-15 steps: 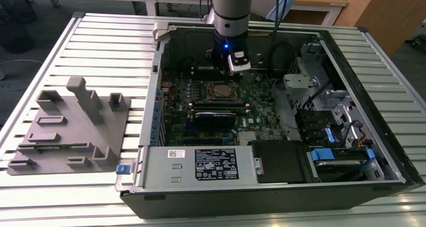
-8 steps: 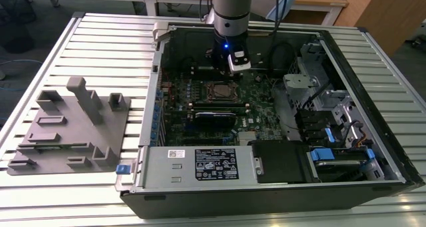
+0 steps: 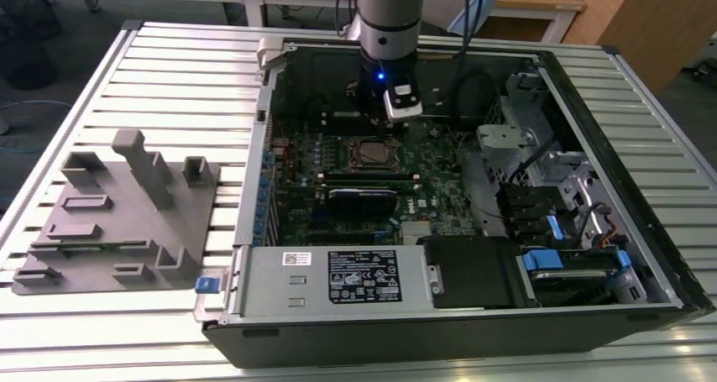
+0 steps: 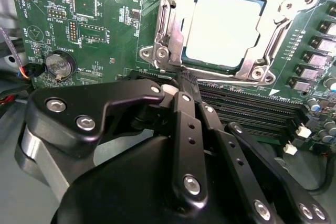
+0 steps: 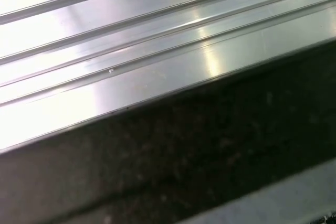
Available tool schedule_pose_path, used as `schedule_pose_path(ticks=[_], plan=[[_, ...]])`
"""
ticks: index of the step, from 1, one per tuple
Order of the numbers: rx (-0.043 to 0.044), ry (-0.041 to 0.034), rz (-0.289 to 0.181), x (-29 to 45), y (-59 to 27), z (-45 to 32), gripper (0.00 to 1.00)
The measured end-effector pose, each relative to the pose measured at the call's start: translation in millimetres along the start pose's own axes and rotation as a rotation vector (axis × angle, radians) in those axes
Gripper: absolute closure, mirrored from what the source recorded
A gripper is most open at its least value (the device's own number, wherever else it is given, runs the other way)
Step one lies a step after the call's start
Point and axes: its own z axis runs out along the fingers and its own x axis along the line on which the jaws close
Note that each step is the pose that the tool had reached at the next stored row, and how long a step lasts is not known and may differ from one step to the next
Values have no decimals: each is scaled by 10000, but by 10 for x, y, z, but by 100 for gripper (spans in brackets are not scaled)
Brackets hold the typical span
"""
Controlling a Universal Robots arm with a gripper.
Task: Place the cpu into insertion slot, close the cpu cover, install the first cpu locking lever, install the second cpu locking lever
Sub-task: 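Install the first cpu locking lever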
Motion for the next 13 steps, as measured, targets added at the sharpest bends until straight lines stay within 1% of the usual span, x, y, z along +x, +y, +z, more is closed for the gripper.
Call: schedule_pose_path(ticks=[3,9,12,13], plan=[[-32,12,2,-1,2,-10,90],[-123,36,16,3,9,-10,90],[-160,31,21,7,8,-11,90],[-180,15,20,11,7,-11,90]])
